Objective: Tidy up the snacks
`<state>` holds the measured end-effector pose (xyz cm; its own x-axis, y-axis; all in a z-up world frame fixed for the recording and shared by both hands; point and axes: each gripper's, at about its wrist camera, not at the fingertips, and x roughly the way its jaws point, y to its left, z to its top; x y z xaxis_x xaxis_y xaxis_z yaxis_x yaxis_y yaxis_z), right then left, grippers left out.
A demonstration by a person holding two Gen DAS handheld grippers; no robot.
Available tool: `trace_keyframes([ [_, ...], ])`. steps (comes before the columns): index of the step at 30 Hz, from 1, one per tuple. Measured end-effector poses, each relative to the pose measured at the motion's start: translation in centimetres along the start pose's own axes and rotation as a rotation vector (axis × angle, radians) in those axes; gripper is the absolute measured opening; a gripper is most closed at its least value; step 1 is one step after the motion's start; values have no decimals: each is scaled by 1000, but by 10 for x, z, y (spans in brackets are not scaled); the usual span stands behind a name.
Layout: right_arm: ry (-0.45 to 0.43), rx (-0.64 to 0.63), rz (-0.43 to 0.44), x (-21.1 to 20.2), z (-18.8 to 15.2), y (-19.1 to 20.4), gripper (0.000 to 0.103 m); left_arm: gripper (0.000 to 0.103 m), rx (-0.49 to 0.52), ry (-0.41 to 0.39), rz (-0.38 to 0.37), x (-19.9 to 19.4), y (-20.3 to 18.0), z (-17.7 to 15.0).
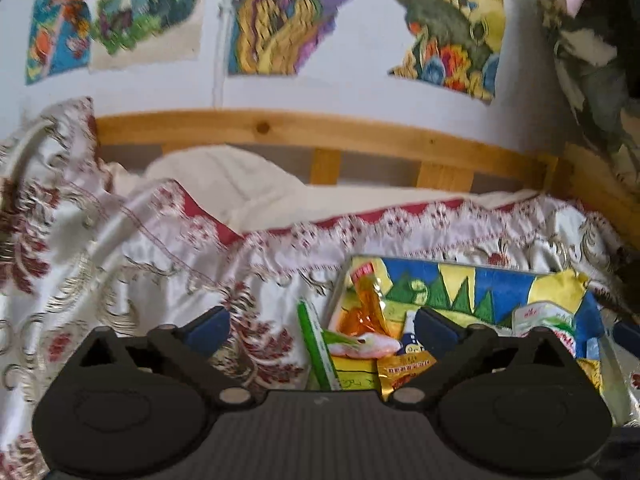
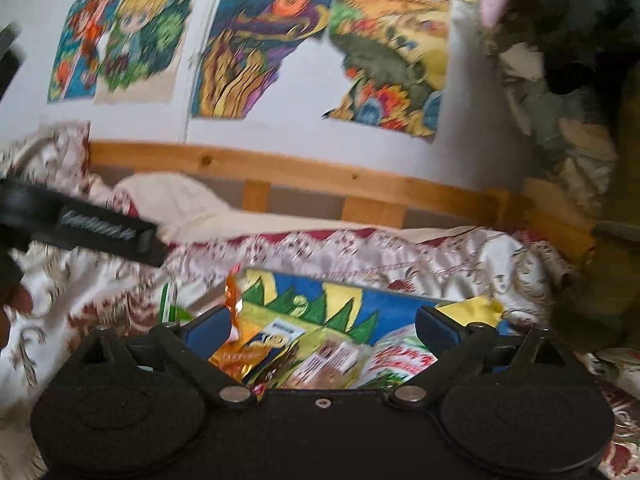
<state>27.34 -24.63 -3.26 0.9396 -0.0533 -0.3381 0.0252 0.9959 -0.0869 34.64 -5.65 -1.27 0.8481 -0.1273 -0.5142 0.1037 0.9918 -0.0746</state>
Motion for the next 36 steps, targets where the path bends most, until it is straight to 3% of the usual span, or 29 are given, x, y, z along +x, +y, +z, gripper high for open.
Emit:
trace_keyframes([
  [11,-98,170,-24,-69,27,-42,102,103,-17,-59,39,-68,-1,0],
  [21,-127,236,-54,-120,21,-63,102,103,-22,-91,17,-114,-4,-19],
  [36,-149,207,-45,-193,-6,-49,102,103,2,-148,39,-178,2,-57],
])
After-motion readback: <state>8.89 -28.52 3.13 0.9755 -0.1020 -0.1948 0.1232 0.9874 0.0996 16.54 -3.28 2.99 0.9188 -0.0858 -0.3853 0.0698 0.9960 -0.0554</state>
